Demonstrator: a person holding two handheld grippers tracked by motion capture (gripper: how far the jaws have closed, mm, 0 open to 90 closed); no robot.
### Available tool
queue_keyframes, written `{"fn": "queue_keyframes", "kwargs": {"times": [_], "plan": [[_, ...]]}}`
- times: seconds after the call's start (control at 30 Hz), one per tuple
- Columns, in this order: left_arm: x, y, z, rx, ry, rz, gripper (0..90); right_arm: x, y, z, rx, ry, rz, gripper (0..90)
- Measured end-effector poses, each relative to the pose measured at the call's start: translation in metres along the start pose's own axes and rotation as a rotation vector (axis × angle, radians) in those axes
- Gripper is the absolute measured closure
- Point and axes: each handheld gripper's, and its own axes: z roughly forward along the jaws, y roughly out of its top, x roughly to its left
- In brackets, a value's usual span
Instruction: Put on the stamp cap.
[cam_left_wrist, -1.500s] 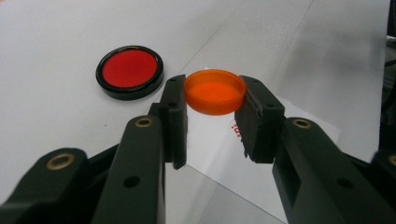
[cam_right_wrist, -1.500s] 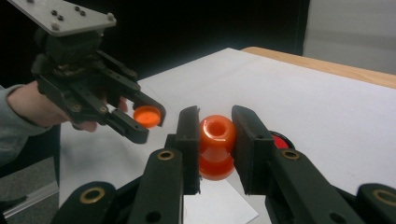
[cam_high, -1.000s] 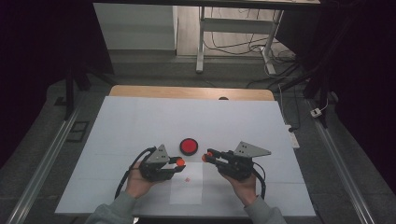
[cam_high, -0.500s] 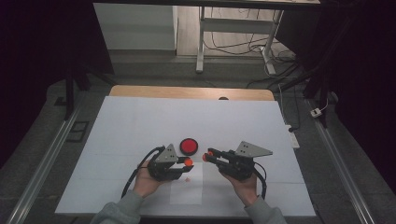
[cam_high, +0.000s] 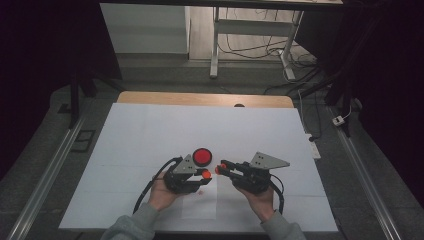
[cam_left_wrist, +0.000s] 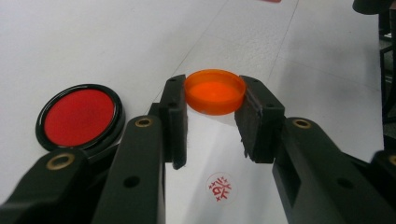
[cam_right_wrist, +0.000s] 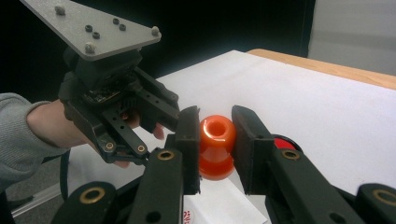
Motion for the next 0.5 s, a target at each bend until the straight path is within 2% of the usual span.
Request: {"fn": "queue_keyframes", "kwargs": {"times": [0.5], "plan": [[-0.0043,0.0030,0.0069,0.011,-0.003,0.021,64.8,0.0023,-0.0039,0.0059,0.018,0.019,0.009,73.2]]}}
